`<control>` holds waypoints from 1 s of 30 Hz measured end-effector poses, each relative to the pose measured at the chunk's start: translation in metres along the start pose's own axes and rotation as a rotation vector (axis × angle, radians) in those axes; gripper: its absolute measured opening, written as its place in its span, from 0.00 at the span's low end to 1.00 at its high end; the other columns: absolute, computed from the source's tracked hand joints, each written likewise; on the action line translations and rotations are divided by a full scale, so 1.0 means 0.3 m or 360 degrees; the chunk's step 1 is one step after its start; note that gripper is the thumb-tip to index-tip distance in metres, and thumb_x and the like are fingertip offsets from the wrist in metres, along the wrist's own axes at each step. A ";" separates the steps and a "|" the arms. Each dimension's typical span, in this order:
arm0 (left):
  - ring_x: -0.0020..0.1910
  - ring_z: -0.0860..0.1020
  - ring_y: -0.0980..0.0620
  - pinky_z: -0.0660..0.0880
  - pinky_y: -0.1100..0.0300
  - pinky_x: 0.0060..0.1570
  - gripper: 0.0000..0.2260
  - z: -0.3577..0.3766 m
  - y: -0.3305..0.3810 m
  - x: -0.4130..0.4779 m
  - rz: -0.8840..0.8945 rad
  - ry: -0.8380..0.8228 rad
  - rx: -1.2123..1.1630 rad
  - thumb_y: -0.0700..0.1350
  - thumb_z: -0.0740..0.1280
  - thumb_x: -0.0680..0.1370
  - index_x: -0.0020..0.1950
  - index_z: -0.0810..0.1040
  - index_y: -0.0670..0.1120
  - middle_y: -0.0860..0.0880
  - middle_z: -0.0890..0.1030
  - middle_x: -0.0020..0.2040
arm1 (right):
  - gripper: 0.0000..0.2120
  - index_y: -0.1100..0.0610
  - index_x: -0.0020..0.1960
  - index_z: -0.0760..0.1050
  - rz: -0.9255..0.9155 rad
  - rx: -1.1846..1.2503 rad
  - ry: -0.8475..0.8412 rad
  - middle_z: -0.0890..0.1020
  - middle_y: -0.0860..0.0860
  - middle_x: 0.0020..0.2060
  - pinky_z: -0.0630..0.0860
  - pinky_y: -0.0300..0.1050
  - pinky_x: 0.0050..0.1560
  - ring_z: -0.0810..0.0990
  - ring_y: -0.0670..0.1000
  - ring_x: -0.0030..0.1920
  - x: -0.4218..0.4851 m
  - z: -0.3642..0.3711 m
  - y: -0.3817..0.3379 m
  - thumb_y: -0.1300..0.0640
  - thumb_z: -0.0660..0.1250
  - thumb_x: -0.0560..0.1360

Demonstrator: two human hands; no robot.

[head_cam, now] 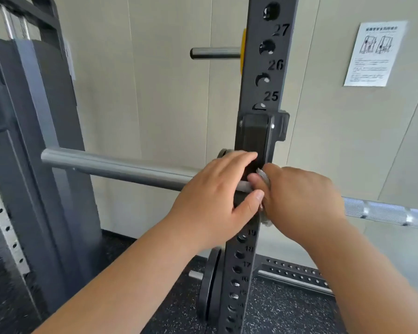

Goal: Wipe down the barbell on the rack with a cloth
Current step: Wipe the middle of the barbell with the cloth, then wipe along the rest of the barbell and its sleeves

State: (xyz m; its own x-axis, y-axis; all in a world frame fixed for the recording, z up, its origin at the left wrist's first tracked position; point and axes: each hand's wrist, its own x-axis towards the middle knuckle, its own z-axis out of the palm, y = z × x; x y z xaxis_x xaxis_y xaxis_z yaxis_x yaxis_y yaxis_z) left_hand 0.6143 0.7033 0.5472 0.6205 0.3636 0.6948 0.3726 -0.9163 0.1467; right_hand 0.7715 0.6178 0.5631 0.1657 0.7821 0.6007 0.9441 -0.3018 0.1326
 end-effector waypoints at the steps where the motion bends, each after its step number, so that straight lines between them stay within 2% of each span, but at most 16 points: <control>1: 0.77 0.63 0.57 0.58 0.65 0.74 0.27 -0.013 -0.028 -0.009 0.0027 -0.0011 0.0002 0.59 0.56 0.82 0.81 0.62 0.52 0.55 0.65 0.79 | 0.25 0.46 0.49 0.67 -0.0027 -0.0012 0.0052 0.74 0.45 0.35 0.66 0.45 0.32 0.76 0.54 0.35 -0.008 0.012 0.009 0.33 0.37 0.79; 3: 0.77 0.63 0.56 0.57 0.64 0.73 0.27 -0.035 -0.099 -0.015 0.0034 -0.0006 0.0086 0.59 0.55 0.83 0.81 0.62 0.51 0.54 0.64 0.80 | 0.26 0.46 0.52 0.72 -0.0097 0.0040 0.0143 0.79 0.45 0.38 0.70 0.45 0.32 0.79 0.55 0.35 -0.036 0.022 0.039 0.33 0.40 0.80; 6: 0.66 0.76 0.48 0.69 0.53 0.67 0.23 -0.063 -0.189 -0.013 -0.0002 0.0131 0.0272 0.56 0.55 0.83 0.73 0.74 0.47 0.49 0.79 0.68 | 0.27 0.45 0.50 0.75 -0.0019 0.0317 0.0170 0.81 0.44 0.36 0.76 0.48 0.36 0.80 0.52 0.36 -0.035 0.011 0.063 0.31 0.43 0.78; 8: 0.58 0.80 0.46 0.72 0.47 0.66 0.19 -0.067 -0.228 -0.011 0.0013 0.0198 0.0376 0.53 0.56 0.83 0.64 0.81 0.46 0.49 0.84 0.59 | 0.24 0.49 0.42 0.74 0.0101 0.0552 0.0148 0.78 0.47 0.29 0.73 0.46 0.32 0.77 0.49 0.32 0.000 -0.011 0.045 0.33 0.50 0.79; 10: 0.54 0.81 0.48 0.71 0.45 0.70 0.18 -0.066 -0.241 -0.011 0.0028 0.0197 0.0408 0.52 0.56 0.83 0.59 0.83 0.48 0.51 0.85 0.55 | 0.23 0.51 0.37 0.72 0.0149 0.0579 0.0141 0.75 0.49 0.26 0.68 0.45 0.29 0.74 0.47 0.29 0.030 -0.040 0.009 0.35 0.55 0.80; 13: 0.55 0.81 0.51 0.67 0.46 0.74 0.19 -0.054 -0.250 -0.018 0.0035 0.0061 0.0422 0.54 0.54 0.84 0.60 0.83 0.51 0.55 0.85 0.55 | 0.26 0.51 0.32 0.68 0.0168 0.0569 0.0179 0.72 0.49 0.23 0.64 0.45 0.29 0.71 0.47 0.28 0.035 -0.066 -0.033 0.35 0.54 0.81; 14: 0.56 0.81 0.51 0.67 0.46 0.74 0.19 -0.046 -0.253 -0.020 0.0043 0.0037 0.0417 0.54 0.54 0.84 0.61 0.82 0.51 0.55 0.85 0.55 | 0.27 0.51 0.33 0.69 0.0164 0.0596 0.0195 0.72 0.49 0.24 0.67 0.45 0.29 0.72 0.48 0.28 0.030 -0.076 -0.044 0.34 0.52 0.81; 17: 0.54 0.81 0.49 0.69 0.47 0.72 0.18 -0.030 -0.257 -0.021 0.0073 0.0038 0.0415 0.54 0.54 0.83 0.62 0.81 0.50 0.53 0.84 0.54 | 0.31 0.50 0.43 0.76 0.0126 0.0781 0.0040 0.80 0.48 0.33 0.77 0.50 0.41 0.80 0.47 0.38 0.027 -0.114 -0.112 0.30 0.45 0.80; 19: 0.49 0.80 0.47 0.72 0.49 0.62 0.16 -0.028 -0.259 -0.019 0.0100 0.0049 0.0423 0.54 0.54 0.83 0.58 0.80 0.50 0.53 0.82 0.49 | 0.28 0.44 0.49 0.74 -0.0015 0.0577 -0.0035 0.80 0.45 0.42 0.75 0.51 0.45 0.79 0.46 0.44 0.033 -0.127 -0.181 0.31 0.41 0.79; 21: 0.44 0.77 0.47 0.71 0.50 0.50 0.14 -0.033 -0.265 -0.015 0.0107 0.0063 0.0434 0.54 0.55 0.84 0.54 0.78 0.51 0.54 0.79 0.44 | 0.32 0.44 0.65 0.73 -0.0116 0.0330 -0.0036 0.80 0.48 0.54 0.75 0.51 0.53 0.80 0.52 0.55 0.032 -0.126 -0.232 0.33 0.38 0.78; 22: 0.43 0.77 0.48 0.71 0.50 0.48 0.14 -0.034 -0.270 -0.012 0.0105 0.0055 0.0445 0.55 0.54 0.84 0.54 0.78 0.52 0.54 0.78 0.44 | 0.34 0.46 0.72 0.70 -0.0106 0.0306 -0.0047 0.79 0.48 0.59 0.74 0.49 0.56 0.79 0.53 0.59 0.024 -0.124 -0.241 0.33 0.38 0.78; 24: 0.44 0.76 0.47 0.71 0.49 0.48 0.16 -0.031 -0.281 -0.006 0.0108 0.0033 0.0470 0.57 0.53 0.84 0.55 0.78 0.52 0.53 0.79 0.45 | 0.34 0.46 0.76 0.68 -0.0062 0.0470 -0.0042 0.79 0.47 0.64 0.72 0.43 0.56 0.78 0.51 0.63 -0.007 -0.115 -0.221 0.33 0.41 0.79; 25: 0.44 0.77 0.46 0.72 0.48 0.48 0.17 -0.029 -0.284 -0.002 0.0114 0.0030 0.0486 0.57 0.52 0.84 0.56 0.79 0.52 0.53 0.79 0.45 | 0.32 0.44 0.74 0.70 -0.0044 0.0550 -0.0010 0.81 0.46 0.63 0.72 0.41 0.52 0.78 0.48 0.60 -0.025 -0.112 -0.198 0.33 0.42 0.80; 27: 0.43 0.77 0.45 0.72 0.48 0.46 0.19 -0.021 -0.284 0.009 0.0128 0.0038 0.0510 0.57 0.52 0.83 0.55 0.79 0.51 0.52 0.80 0.44 | 0.23 0.40 0.56 0.74 -0.0006 0.0513 0.0056 0.83 0.42 0.44 0.70 0.39 0.39 0.79 0.47 0.43 -0.042 -0.127 -0.147 0.32 0.44 0.83; 28: 0.41 0.77 0.45 0.72 0.48 0.44 0.19 -0.019 -0.284 0.015 0.0134 0.0049 0.0510 0.57 0.51 0.83 0.53 0.80 0.50 0.52 0.79 0.42 | 0.21 0.41 0.46 0.70 0.0042 0.0432 0.0052 0.79 0.42 0.34 0.68 0.40 0.34 0.76 0.46 0.36 -0.041 -0.139 -0.126 0.33 0.44 0.83; 30: 0.39 0.78 0.45 0.72 0.50 0.41 0.19 -0.017 -0.284 0.022 0.0131 0.0065 0.0495 0.56 0.52 0.83 0.50 0.79 0.50 0.52 0.79 0.39 | 0.23 0.45 0.41 0.66 0.0113 0.0351 -0.0017 0.74 0.44 0.28 0.67 0.45 0.32 0.73 0.44 0.31 -0.026 -0.150 -0.120 0.33 0.43 0.81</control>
State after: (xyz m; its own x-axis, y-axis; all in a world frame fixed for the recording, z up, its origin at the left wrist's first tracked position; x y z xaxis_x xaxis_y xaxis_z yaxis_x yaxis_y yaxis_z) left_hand 0.5830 0.7830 0.5428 0.6314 0.2772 0.7242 0.5192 -0.8449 -0.1292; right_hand 0.7233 0.5979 0.5891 0.2360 0.7693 0.5937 0.9692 -0.2309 -0.0860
